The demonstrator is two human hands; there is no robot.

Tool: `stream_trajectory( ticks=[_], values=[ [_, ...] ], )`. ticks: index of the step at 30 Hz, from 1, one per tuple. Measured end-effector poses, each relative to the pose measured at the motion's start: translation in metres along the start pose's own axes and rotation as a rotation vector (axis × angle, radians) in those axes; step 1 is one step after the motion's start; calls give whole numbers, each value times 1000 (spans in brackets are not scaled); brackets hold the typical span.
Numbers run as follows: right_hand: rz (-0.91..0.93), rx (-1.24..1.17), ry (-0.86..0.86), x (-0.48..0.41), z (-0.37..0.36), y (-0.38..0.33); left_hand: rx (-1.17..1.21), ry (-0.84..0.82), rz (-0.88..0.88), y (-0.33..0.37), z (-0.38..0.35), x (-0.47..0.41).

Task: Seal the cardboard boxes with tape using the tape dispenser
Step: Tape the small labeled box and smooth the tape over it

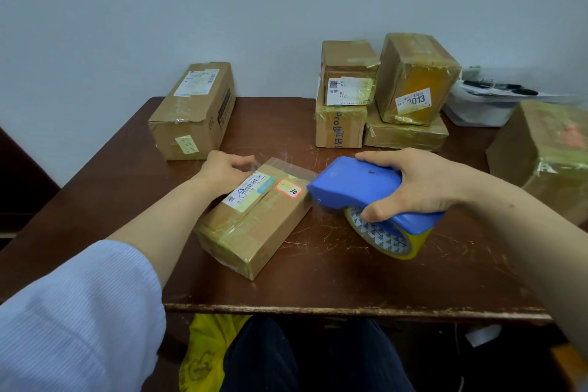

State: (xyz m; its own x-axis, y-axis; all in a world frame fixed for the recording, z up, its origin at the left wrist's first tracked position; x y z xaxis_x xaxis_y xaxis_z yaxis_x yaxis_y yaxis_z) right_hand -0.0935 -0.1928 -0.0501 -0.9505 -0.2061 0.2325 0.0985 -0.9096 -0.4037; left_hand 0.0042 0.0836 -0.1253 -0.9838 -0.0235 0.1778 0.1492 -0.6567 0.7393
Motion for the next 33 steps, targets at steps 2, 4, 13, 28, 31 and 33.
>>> stream_trajectory(
  ticks=[2,4,13,28,31,33],
  values=[
    [11,-6,2,1,-1,1,-74,12,63,-5,3,-2],
    [14,-24,12,1,-1,2,-214,64,48,-3,5,2],
    [2,-113,-1,-1,-8,-2,-519,-282,-98,48,-23,49],
    [-58,-109,-114,52,2,13,-593,-169,-175,38,-18,43],
    [-45,61,-137,47,6,-11,-582,-173,-182,37,-19,43],
    [-41,180,-186,33,6,-30,-580,-171,-191,36,-19,45]
  ],
)
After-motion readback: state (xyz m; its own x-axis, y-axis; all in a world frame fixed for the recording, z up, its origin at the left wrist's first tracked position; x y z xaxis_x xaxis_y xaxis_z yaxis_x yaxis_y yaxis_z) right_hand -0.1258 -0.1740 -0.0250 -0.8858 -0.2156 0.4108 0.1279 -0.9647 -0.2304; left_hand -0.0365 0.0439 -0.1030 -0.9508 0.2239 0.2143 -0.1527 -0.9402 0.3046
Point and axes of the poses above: each hand's wrist, its own x-axis away from the middle knuckle, its own z-axis out of the back of the hand, y = z × x, the point moved 4 cm from there along -x, towards the middle knuckle, and after that the axes turned 2 degrees about y, right-handed, at the moved point
